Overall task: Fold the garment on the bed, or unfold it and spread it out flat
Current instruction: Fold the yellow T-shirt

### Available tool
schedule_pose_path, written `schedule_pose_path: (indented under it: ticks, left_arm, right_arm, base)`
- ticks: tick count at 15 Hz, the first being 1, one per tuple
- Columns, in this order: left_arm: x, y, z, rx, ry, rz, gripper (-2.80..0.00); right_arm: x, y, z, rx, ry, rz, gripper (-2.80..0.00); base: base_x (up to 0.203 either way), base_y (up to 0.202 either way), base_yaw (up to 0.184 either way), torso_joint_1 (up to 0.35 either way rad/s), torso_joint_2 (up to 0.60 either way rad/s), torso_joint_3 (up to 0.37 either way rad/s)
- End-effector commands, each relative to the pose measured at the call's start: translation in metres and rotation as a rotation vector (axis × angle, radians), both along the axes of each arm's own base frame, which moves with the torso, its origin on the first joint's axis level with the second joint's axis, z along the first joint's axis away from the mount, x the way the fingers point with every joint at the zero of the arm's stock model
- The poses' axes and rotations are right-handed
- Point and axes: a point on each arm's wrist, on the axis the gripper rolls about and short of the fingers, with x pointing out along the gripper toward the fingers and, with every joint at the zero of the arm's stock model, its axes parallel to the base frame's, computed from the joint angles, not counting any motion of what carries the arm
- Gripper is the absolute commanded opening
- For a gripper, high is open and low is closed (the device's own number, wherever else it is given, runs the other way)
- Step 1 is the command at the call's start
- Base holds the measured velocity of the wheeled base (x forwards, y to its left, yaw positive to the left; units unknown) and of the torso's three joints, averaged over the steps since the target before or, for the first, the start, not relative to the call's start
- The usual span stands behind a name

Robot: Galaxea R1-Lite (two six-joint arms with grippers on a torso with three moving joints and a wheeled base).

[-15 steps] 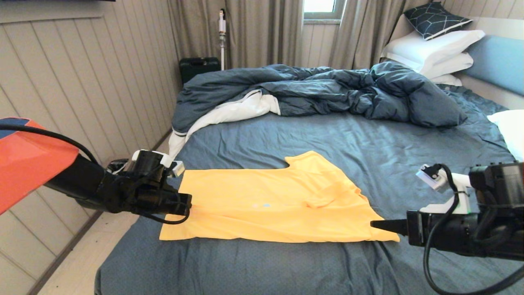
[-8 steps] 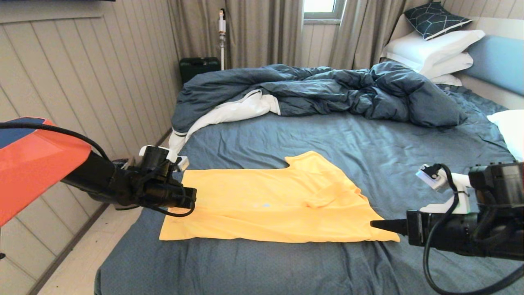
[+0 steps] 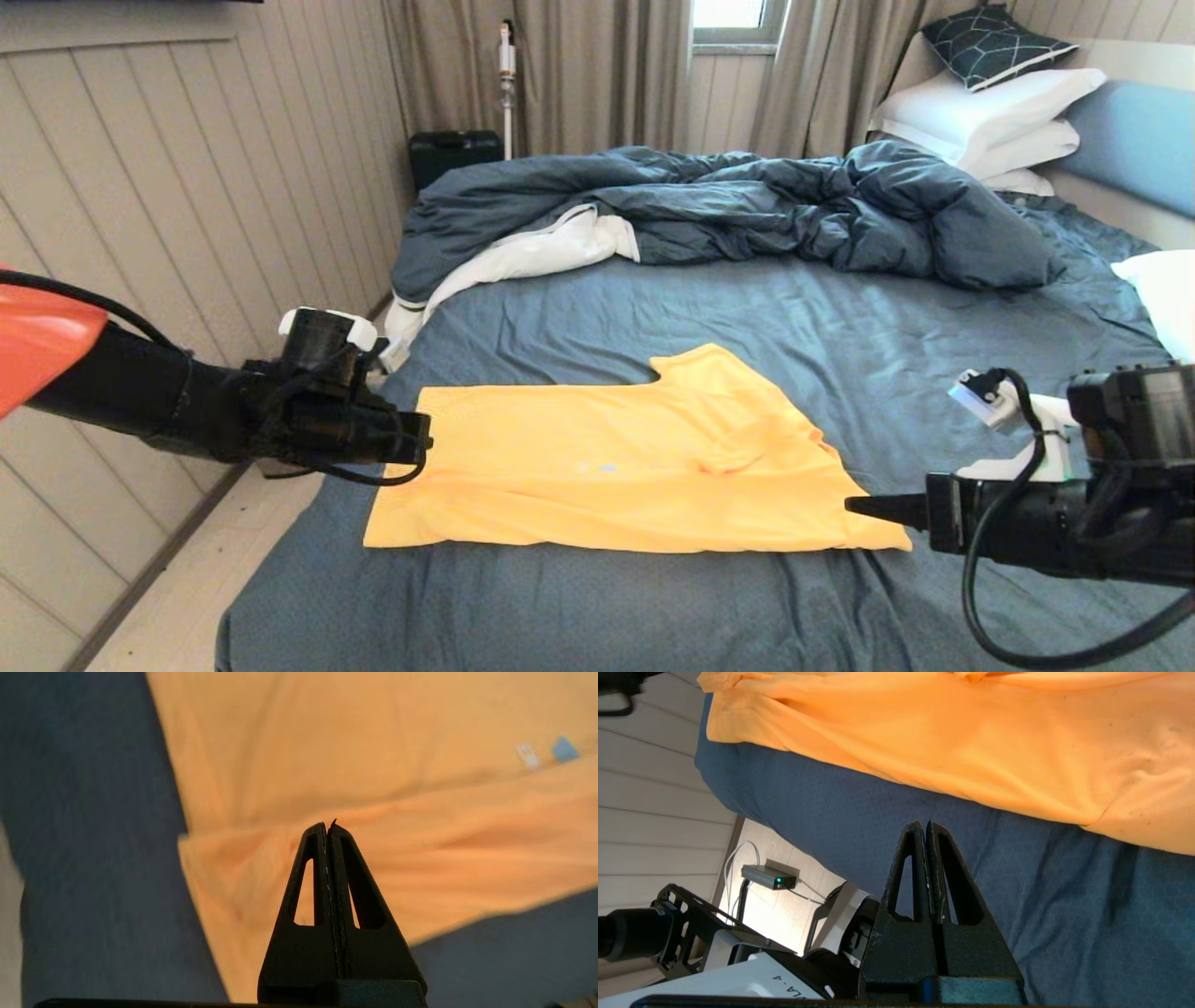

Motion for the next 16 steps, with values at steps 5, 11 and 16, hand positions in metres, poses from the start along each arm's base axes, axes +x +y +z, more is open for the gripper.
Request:
schedule_pose_path:
  ticks: [5, 11, 16]
  left_arm:
    - [-0.067, 0.044, 0.013, -0.051, 0.06, 0.142, -2.8]
    - [-0.11, 0.075, 0.008, -0.128, 0.128, 0.219, -2.8]
    - [-0.098, 0.073, -0.017, -0.146, 0.223, 0.19, -2.8]
  right_arm:
    - [0.003, 0.0, 0.0, 0.01, 0.007, -0.005, -2.8]
    - [0.042, -0.016, -0.008, 0.043, 0.084, -0.119, -2.8]
    - [0.063, -0.047, -0.023, -0.079, 0.235, -0.374, -2.8]
  base:
    - [0.0, 0.0, 0.0, 0.0, 0.0, 0.0]
    - [0.0, 0.0, 0.0, 0.0, 0.0, 0.0]
    - [0.0, 0.0, 0.0, 0.0, 0.0, 0.0]
